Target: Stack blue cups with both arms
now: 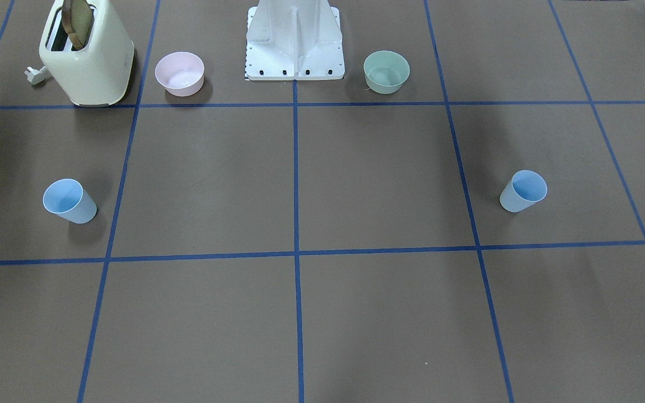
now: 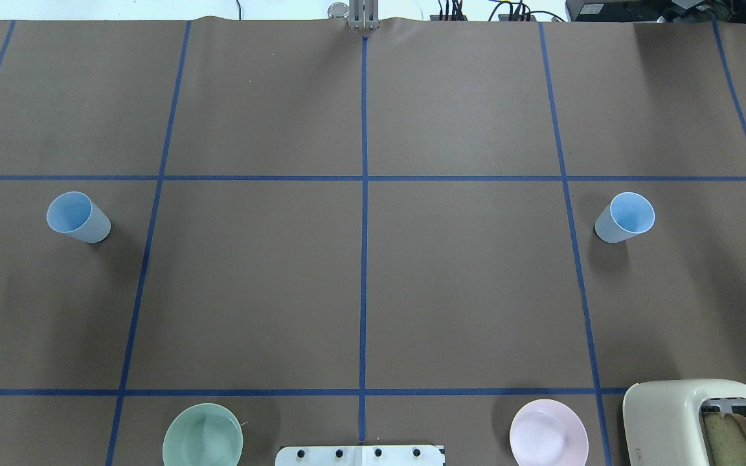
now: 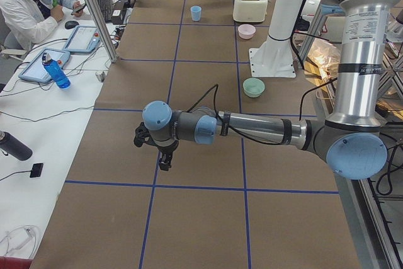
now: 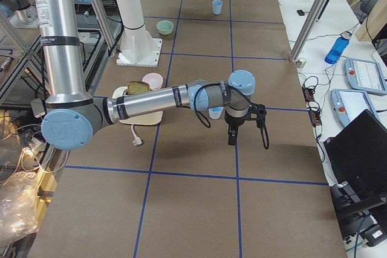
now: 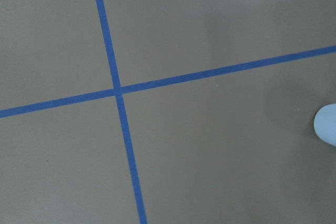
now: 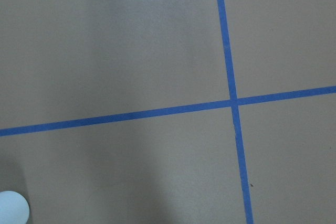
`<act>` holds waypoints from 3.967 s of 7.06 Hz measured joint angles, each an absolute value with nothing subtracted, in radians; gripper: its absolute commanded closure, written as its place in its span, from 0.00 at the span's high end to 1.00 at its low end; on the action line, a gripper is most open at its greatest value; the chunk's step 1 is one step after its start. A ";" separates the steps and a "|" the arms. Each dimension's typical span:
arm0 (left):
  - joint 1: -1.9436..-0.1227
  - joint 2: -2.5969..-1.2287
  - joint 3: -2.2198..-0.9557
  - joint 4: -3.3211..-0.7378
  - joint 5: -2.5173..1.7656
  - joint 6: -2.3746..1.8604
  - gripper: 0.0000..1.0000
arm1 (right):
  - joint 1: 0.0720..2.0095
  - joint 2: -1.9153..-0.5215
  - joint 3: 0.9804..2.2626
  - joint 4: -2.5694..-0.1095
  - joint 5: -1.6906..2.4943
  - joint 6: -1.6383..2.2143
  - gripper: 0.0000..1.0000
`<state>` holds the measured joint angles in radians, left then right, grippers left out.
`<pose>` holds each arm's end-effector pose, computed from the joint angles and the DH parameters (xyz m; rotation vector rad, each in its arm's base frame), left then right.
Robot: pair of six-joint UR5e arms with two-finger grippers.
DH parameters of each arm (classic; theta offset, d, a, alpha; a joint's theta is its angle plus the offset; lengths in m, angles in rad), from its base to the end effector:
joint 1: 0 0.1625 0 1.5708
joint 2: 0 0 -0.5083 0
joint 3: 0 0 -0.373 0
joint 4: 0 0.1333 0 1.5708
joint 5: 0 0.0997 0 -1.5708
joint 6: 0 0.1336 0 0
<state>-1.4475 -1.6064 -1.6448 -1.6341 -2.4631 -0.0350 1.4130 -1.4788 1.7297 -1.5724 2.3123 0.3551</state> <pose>0.0326 -0.5013 0.6951 0.0905 0.9008 0.1593 -0.0406 -0.5291 0.6469 0.0429 -0.7738 0.0949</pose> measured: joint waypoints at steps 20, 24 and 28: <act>-1.065 -1.694 -1.589 -1.971 -2.421 -0.606 0.62 | 1.187 -1.545 1.789 -1.382 2.355 0.415 0.99; -1.051 -1.705 -1.558 -1.989 -2.421 -0.606 0.12 | 1.187 -1.543 1.789 -1.382 2.355 0.414 0.99; -1.048 -1.710 -1.573 -1.993 -2.421 -0.627 0.00 | 1.186 -1.543 1.789 -1.382 2.355 0.416 0.99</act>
